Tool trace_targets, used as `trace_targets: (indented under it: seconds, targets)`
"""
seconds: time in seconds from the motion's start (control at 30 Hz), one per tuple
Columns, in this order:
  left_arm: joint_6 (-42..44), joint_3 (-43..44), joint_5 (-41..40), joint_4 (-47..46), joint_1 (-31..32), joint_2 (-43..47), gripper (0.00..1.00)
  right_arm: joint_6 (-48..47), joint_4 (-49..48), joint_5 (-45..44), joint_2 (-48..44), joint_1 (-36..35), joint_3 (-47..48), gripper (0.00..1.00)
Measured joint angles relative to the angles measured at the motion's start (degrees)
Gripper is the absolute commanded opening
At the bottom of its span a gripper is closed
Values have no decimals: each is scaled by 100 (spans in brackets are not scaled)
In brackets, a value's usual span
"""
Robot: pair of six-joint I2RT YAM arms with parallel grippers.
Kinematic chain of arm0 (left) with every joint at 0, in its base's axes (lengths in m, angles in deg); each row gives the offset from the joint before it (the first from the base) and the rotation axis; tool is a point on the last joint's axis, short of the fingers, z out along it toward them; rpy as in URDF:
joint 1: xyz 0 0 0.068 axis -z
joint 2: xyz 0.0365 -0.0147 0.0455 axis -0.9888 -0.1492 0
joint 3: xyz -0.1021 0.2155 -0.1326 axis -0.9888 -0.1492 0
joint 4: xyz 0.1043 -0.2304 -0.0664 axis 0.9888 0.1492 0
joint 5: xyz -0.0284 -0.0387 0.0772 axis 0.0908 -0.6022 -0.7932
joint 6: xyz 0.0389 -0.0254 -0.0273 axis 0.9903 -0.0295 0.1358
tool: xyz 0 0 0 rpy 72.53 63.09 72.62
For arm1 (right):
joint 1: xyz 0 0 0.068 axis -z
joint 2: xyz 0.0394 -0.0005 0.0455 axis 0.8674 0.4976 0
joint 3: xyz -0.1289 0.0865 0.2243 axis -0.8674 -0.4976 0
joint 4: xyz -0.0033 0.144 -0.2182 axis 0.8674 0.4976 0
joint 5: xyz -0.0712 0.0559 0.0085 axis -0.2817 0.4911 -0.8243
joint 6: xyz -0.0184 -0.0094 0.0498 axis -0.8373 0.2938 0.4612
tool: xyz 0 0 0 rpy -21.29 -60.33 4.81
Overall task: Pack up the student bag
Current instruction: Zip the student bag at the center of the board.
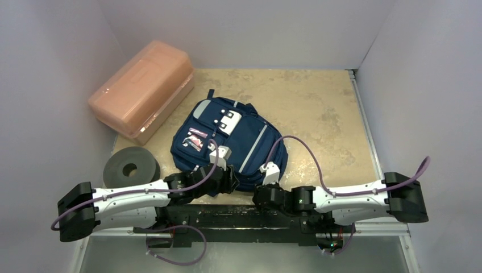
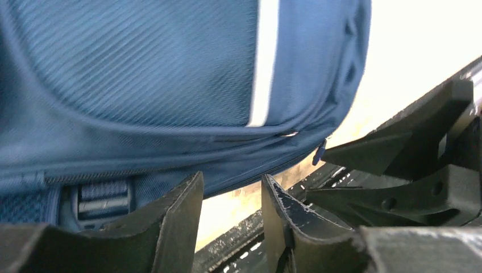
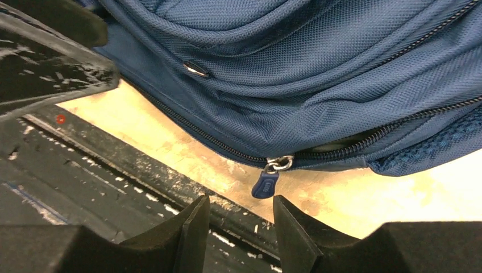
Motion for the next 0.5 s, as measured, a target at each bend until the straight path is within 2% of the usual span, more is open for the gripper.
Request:
trace_targets:
  seconds: [0.1, 0.27, 0.3, 0.37, 0.47, 0.5]
  targets:
    - [-601, 0, 35, 498, -164, 138, 53, 24, 22, -76, 363, -2, 114, 55]
    - [-1478, -17, 125, 1040, -284, 605, 72, 256, 286, -417, 772, -2, 385, 53]
    - [-1626, -35, 127, 1113, -330, 702, 74, 291, 317, -481, 793, -2, 404, 49]
    - [-1941, -94, 146, 1198, -466, 835, 78, 350, 374, -629, 807, -2, 420, 34]
    - [-2380, -212, 232, 1329, -791, 903, 83, 439, 463, -820, 905, 0, 455, 0]
    - [-2511, -245, 295, 1370, -951, 870, 86, 505, 538, -859, 953, 0, 481, 0]
